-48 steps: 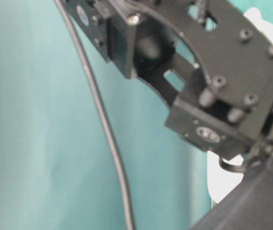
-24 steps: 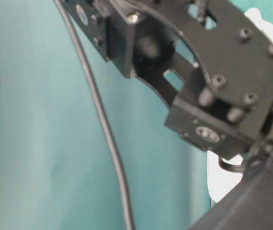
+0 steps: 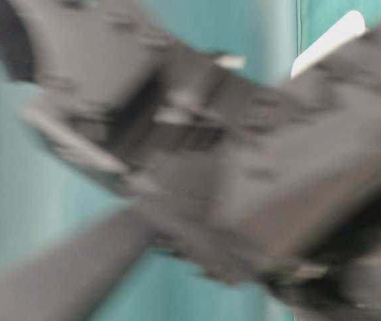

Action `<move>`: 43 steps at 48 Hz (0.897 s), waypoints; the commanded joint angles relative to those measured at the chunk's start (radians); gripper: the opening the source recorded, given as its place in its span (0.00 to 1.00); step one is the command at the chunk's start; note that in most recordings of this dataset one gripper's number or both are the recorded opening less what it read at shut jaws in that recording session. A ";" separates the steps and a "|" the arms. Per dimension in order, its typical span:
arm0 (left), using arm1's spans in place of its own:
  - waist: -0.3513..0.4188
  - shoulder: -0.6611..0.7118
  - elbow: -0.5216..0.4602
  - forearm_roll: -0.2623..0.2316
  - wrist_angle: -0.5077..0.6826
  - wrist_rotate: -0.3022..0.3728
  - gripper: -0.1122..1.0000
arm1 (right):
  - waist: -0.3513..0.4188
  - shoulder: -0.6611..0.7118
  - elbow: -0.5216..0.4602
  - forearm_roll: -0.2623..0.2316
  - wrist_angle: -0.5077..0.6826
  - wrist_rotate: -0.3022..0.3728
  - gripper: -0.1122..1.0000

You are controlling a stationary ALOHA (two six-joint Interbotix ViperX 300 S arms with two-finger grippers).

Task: Pick up the tape from a random location and place it into the white case.
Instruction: 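Close the right gripper on the white tape roll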

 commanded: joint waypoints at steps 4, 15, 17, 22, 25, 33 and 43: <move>0.002 0.008 -0.012 -0.002 -0.006 0.002 0.91 | -0.002 -0.092 -0.046 -0.003 0.051 0.002 0.38; 0.002 0.008 -0.012 -0.002 -0.006 0.002 0.91 | -0.003 -0.141 -0.083 -0.005 0.158 0.002 0.38; 0.003 0.006 -0.012 -0.002 -0.006 0.002 0.91 | -0.003 -0.147 -0.092 -0.005 0.176 0.002 0.38; 0.002 0.003 -0.014 -0.002 -0.006 0.002 0.91 | -0.003 -0.163 -0.115 -0.005 0.218 0.002 0.38; 0.002 0.002 -0.014 -0.002 -0.006 0.002 0.91 | -0.003 -0.173 -0.129 -0.009 0.242 0.002 0.38; 0.003 0.002 -0.014 -0.002 -0.006 0.002 0.91 | -0.003 -0.199 -0.152 -0.028 0.287 0.003 0.38; 0.002 0.002 -0.014 -0.002 -0.006 0.002 0.91 | -0.003 -0.215 -0.155 -0.037 0.291 0.003 0.38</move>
